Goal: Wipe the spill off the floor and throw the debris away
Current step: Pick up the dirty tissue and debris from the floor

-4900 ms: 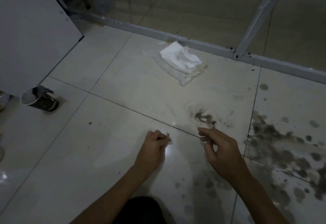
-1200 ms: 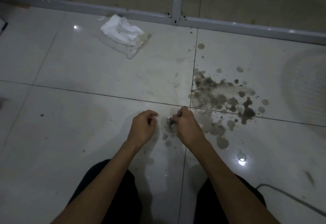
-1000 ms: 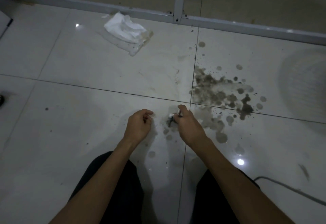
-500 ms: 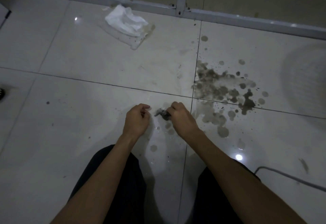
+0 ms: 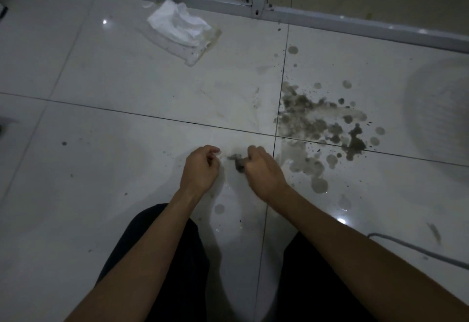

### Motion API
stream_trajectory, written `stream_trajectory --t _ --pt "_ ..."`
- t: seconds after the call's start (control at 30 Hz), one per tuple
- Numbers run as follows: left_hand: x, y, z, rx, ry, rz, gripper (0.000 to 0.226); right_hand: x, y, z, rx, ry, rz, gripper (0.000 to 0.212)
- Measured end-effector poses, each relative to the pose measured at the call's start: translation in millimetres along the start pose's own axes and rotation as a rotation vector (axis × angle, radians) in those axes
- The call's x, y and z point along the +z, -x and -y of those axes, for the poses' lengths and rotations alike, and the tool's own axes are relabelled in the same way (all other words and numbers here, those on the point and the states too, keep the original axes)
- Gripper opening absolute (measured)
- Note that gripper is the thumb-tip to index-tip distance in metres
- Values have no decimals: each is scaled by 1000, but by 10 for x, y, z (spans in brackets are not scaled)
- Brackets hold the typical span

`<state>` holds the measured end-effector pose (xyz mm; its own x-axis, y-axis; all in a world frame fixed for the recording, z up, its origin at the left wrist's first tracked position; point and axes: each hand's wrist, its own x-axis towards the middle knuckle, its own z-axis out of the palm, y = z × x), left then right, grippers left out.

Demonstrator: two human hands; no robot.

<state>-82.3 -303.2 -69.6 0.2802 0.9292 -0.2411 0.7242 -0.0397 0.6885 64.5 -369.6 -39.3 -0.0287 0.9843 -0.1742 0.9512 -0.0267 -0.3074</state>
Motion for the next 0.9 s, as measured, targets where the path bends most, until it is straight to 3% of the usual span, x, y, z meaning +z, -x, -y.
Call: stream_trajectory --t 0.07,0.3,0.43,0.63,0.8,0.9 --pt "-3 9 -6 4 11 16 24 -12 -187 -161 98 10 6 22" --pt "5 22 -14 -14 33 33 24 33 -207 -374 77 36 71 34" --pt "-12 18 -30 -16 50 39 23 87 -3 -396 81 0 113 30" --pt "-137 -2 -61 -68 79 -50 24 300 516 76 -185 -105 278 20" --pt "-290 7 -11 -92 135 -132 23 364 406 454 -126 -239 404 28" --pt "-340 -4 15 -114 151 -170 23 353 239 619 -68 -313 328 26"
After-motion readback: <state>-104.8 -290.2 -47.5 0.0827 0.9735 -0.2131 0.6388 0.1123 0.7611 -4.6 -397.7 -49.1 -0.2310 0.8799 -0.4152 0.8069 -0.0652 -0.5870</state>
